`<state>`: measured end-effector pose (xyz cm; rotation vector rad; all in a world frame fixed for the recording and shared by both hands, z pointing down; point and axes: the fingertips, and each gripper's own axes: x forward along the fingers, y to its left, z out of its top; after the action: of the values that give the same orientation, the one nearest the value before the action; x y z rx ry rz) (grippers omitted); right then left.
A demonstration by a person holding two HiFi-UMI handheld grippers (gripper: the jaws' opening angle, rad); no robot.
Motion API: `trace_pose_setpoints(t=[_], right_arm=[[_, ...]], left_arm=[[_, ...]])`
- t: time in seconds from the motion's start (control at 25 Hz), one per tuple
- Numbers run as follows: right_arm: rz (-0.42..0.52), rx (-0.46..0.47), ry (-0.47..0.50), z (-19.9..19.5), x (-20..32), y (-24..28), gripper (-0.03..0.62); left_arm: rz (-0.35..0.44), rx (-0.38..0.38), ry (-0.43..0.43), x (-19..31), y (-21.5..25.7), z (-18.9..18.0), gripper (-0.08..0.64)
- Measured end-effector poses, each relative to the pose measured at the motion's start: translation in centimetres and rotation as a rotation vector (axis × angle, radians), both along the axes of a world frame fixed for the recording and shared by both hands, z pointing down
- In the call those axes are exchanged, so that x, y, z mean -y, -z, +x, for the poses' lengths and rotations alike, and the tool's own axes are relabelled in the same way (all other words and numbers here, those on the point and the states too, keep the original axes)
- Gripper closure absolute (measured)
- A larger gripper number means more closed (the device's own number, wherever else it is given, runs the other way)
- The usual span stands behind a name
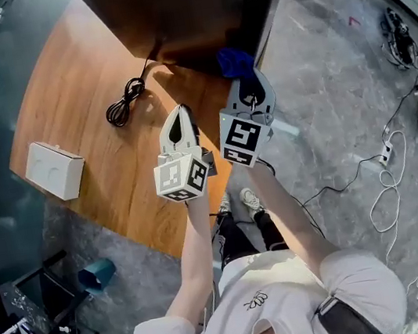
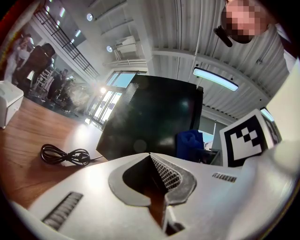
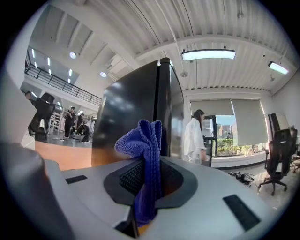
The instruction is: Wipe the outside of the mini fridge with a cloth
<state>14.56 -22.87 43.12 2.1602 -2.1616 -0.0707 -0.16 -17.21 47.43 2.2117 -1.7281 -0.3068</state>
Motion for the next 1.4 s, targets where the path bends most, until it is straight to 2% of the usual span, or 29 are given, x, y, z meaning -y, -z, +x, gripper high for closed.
trace_pose_setpoints(t=[0.16,0.4,0.6,0.8,1.16,1.4], right_arm=[[0.005,0.037,0.079,-4.9,1.4,0.2,0.531],[-0.006,0.065,0.159,-13.0,4.6,-2.0,0.531],[-0.021,0.055,0.202,-19.8,8.2,-5.1,0.531],[-0.016,0.042,0.217,-25.2,12.0,-7.4,0.531],[-0.021,-0.029,0.242,-30.0,15.9,-9.9,0.531],[-0.056,-0.005,0.239,-30.8,17.6,-10.8,0.531]], left_arm=[[-0.009,0.008,0.034,0.8,-0.5,-2.9,0.555],[-0.037,0.014,0.096,1.9,-2.6,-9.7,0.555],[-0.075,0.014,0.128,2.1,-5.5,-15.1,0.555],[-0.087,0.011,0.142,2.3,-7.5,-19.0,0.555],[-0.094,-0.008,0.11,3.7,-8.6,-20.7,0.555],[-0.088,-0.015,0.112,4.4,-8.5,-21.2,0.555]])
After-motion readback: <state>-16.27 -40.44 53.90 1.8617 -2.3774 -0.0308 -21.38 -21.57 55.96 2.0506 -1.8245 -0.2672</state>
